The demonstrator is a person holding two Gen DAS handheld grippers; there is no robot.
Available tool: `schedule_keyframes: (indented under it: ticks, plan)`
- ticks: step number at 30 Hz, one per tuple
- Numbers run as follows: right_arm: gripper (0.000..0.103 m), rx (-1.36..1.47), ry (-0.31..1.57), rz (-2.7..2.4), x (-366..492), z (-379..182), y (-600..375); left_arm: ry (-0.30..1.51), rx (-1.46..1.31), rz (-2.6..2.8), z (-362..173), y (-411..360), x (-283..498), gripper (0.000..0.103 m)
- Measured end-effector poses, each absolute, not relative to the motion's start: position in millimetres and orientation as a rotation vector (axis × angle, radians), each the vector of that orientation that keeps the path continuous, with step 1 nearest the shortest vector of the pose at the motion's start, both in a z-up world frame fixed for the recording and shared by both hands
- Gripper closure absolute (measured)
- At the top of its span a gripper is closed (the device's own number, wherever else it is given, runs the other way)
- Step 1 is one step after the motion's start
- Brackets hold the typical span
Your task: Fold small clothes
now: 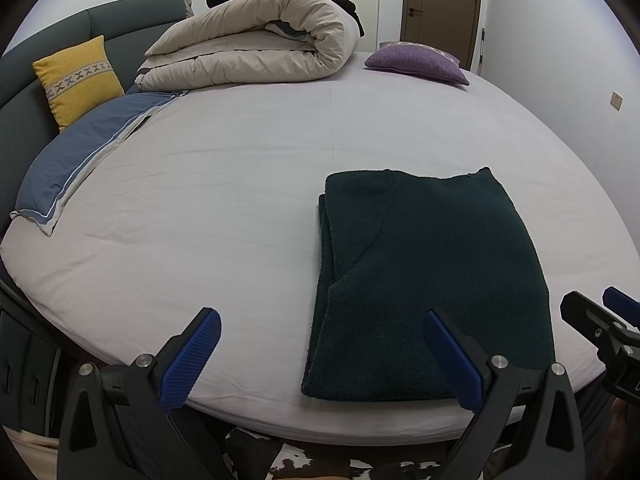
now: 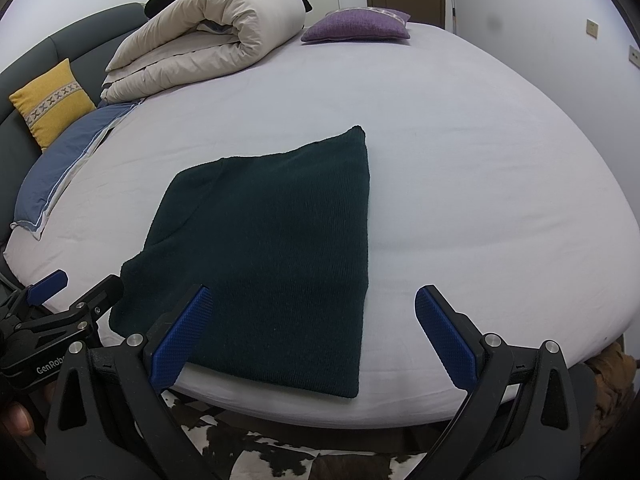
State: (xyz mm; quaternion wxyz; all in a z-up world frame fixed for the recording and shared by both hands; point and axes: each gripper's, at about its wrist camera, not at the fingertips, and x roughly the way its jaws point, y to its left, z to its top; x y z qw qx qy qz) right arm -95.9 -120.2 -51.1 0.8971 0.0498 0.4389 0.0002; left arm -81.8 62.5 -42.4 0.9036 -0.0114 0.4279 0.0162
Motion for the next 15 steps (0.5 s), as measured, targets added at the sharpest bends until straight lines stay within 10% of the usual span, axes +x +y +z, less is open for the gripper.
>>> schedule_keyframes:
  ticks: [15]
  plan:
    - [0.0,0.103,0.91,0.001,-95.2,-51.3,-121.1,0.887,-0.023,0.033,-43.9,62.7,-82.7,0.0]
